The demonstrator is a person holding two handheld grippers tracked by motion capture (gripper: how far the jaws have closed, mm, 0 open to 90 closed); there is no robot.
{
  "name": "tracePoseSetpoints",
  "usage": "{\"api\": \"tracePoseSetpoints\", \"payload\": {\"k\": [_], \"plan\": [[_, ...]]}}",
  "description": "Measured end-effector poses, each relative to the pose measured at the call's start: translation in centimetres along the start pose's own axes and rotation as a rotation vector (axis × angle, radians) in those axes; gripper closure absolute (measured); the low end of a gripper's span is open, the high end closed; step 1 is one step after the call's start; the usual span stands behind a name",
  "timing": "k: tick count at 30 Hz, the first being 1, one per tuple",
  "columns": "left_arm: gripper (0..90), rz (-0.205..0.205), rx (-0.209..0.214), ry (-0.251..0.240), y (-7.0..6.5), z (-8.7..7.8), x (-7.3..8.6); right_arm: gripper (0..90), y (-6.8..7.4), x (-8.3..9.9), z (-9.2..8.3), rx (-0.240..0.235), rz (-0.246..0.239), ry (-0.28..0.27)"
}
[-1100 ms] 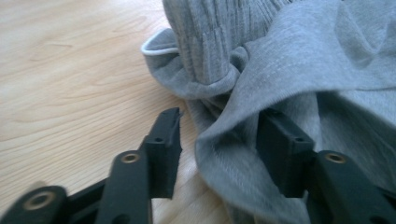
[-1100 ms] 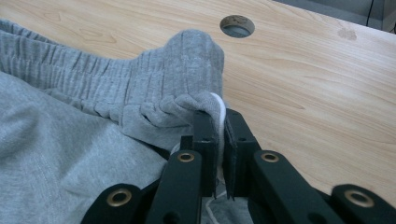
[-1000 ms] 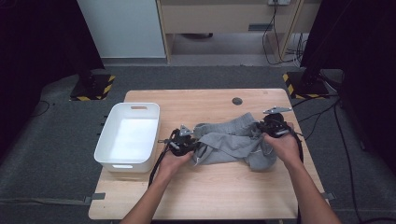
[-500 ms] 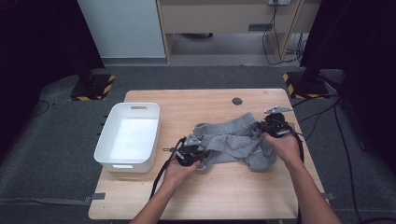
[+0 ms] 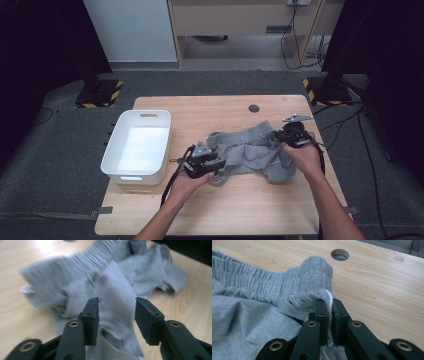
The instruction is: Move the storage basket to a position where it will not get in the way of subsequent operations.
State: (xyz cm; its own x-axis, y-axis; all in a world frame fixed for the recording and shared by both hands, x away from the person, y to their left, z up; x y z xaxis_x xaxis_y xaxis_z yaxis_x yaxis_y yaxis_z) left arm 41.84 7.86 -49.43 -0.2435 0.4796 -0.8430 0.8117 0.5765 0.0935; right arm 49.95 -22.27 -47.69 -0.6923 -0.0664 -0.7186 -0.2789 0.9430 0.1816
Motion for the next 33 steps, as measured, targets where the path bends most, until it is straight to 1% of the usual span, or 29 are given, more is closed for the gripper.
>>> {"api": "tracePoseSetpoints", "payload": {"k": [1,3,5,7,9,12,13,14,15,16,18,21,22,24,26,29,30,31,32,33], "plan": [[51.6,-0.004,-0.012,-0.005,0.5,-0.1,-0.1,85.4,0.0,0.0,0.0,0.001,0.002,0.001],[49.7,-0.018,-0.039,0.003,1.5,0.0,-0.2,85.4,0.1,0.0,-0.1,0.000,0.003,0.001],[49.4,-0.050,-0.062,0.023,2.6,0.5,-0.2,85.4,0.2,0.1,-0.2,-0.001,-0.001,0.001],[48.4,-0.056,-0.081,0.035,3.4,1.1,-0.2,85.4,0.3,0.2,-0.4,-0.005,-0.002,0.001],[47.3,-0.059,-0.108,0.067,4.3,1.9,0.0,85.5,0.3,0.2,-0.5,-0.012,-0.003,-0.002],[46.3,-0.053,-0.132,0.097,5.1,2.7,0.4,85.4,0.3,0.2,-0.5,-0.016,-0.003,-0.003],[47.1,-0.061,-0.135,0.101,5.3,3.0,0.6,85.4,0.3,0.2,-0.5,-0.018,-0.003,-0.003],[47.9,-0.085,-0.126,0.099,5.6,3.3,0.7,85.4,0.3,0.2,-0.5,-0.019,-0.004,0.000],[50.7,-0.093,-0.125,0.093,5.7,3.4,0.8,85.4,0.3,0.2,-0.5,-0.020,-0.004,-0.001],[55.3,-0.082,-0.128,0.093,5.7,3.7,0.9,85.4,0.4,0.2,-0.5,-0.020,-0.004,-0.001],[58.4,-0.039,-0.126,0.101,5.6,4.0,0.8,85.4,0.5,0.2,-0.4,-0.022,-0.009,0.001],[61.3,-0.047,-0.124,0.093,5.7,4.3,0.6,85.5,0.8,0.2,-0.3,-0.027,-0.015,0.003],[61.4,-0.049,-0.128,0.093,5.8,4.4,0.5,85.5,0.9,0.3,-0.3,-0.029,-0.015,0.005],[59.0,-0.073,-0.136,0.098,6.3,4.6,0.5,85.5,1.2,0.3,-0.2,-0.036,-0.017,0.004],[55.1,-0.073,-0.149,0.100,6.6,4.7,0.5,85.5,1.4,0.4,-0.2,-0.042,-0.024,0.005],[55.0,-0.079,-0.136,0.103,6.9,5.1,0.6,85.5,1.5,0.4,0.0,-0.045,-0.029,0.008],[59.1,-0.084,-0.121,0.106,6.9,5.2,0.8,85.5,1.6,0.4,0.0,-0.044,-0.030,0.008],[64.2,-0.082,-0.115,0.110,6.9,5.3,0.8,85.5,1.6,0.4,0.0,-0.044,-0.027,0.008],[67.4,-0.081,-0.105,0.112,6.8,5.3,0.8,85.5,1.6,0.4,0.0,-0.045,-0.027,0.008],[72.9,-0.081,-0.092,0.107,6.7,5.2,0.7,85.6,1.6,0.3,0.0,-0.046,-0.030,0.008]]}}
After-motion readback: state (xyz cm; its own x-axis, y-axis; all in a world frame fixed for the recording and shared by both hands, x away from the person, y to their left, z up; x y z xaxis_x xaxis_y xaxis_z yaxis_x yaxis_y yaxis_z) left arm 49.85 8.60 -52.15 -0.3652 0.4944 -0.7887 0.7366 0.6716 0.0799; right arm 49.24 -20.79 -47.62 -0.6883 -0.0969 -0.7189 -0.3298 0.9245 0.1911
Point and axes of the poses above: each handheld gripper's, and its own axes: z roughly forward along the jaws, x roughly out of its underside, y roughly to its left, the point moved 4 cm from there along z, roughly forward along the jaws, and after that the axes turned 15 degrees about z, right-handed, at the moved point
